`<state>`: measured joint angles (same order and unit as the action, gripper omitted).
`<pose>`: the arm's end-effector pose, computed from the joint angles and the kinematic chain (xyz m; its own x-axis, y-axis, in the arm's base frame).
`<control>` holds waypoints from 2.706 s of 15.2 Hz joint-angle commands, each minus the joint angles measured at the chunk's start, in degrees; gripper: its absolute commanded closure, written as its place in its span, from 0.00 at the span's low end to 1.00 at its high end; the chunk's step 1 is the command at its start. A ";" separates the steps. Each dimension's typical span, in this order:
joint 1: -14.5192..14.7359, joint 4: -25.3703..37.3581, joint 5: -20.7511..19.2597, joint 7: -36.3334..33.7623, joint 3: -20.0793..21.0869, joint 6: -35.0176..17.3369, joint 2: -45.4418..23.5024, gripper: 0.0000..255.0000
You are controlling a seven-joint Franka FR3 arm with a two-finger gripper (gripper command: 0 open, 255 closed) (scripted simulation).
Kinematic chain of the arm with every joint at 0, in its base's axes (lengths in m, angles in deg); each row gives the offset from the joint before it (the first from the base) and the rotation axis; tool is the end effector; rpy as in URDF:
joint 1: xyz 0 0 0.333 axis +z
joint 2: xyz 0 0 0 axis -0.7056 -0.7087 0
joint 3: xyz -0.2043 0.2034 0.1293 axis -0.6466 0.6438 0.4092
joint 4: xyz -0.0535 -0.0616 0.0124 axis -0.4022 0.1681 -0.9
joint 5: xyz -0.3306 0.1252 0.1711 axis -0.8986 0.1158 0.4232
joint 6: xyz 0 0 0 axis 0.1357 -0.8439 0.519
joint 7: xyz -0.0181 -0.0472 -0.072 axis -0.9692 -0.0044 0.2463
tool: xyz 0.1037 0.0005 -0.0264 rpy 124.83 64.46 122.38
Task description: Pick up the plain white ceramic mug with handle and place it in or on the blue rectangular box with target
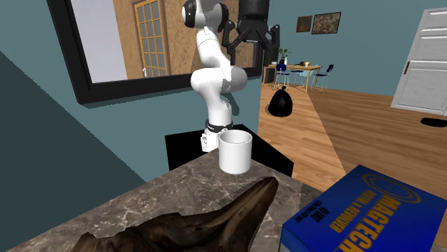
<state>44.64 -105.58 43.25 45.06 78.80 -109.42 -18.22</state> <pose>0.3046 -0.0216 0.5764 0.9821 -0.1671 0.0875 -0.1723 -0.9835 0.0555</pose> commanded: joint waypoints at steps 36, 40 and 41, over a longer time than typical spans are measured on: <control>0.69 -23.02 1.01 1.51 -4.30 -34.20 -15.97 1.00; 0.69 -23.00 1.02 1.50 -4.30 -34.20 -15.99 1.00; 0.68 -23.02 1.01 1.51 -4.30 -34.20 -15.97 1.00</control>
<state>45.33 -128.58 44.27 46.57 74.50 -143.63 -34.19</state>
